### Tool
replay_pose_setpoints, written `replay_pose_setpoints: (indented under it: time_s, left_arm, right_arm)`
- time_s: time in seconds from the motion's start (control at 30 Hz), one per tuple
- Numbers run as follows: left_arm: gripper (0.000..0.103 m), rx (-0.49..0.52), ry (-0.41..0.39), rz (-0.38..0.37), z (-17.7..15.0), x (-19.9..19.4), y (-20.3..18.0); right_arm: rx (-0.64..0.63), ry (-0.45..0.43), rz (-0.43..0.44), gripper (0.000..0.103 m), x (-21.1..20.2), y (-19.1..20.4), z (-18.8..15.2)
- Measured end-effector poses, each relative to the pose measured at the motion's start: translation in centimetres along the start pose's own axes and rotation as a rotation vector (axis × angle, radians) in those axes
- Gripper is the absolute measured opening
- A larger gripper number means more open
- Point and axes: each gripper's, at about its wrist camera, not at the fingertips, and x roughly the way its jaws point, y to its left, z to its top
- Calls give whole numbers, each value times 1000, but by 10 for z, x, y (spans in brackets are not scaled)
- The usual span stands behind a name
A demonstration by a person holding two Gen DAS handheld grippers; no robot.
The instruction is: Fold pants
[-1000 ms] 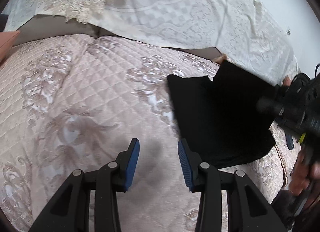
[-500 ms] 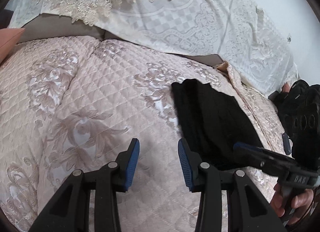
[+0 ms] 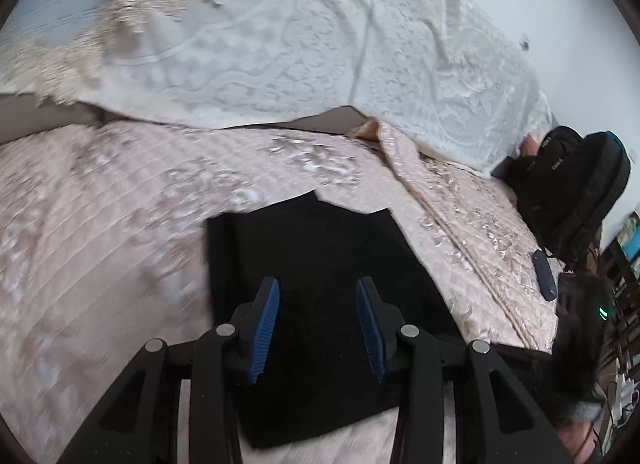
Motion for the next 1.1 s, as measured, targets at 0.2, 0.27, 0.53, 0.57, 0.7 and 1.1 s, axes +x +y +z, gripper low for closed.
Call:
replay_pose_setpoints:
  time_s: [0.2,0.27,0.53,0.57,0.7,1.1]
  left_arm:
    - [43,27,39,50,26,45,-3]
    - [42,27,65,99,26,57,2]
    - [42,77,102,146,14,77,5]
    - [42,78,101,148,14,77,4]
    - [42,94,86,172,15,60,-3]
    - [43,120,62,234,-29,-6,-18]
  right_arm:
    - [-29,-83,-39,11,-14,-4,27]
    - [-24,-107,-70,11,-9,-8,42]
    - [-6,-1,-123,11,45,-34,68]
    - [-5,-4,-122,11,45,-35,68]
    - [-7,-29,-123,16,29,-29,68]
    - [-113,-53,-168,22,-22,11,6]
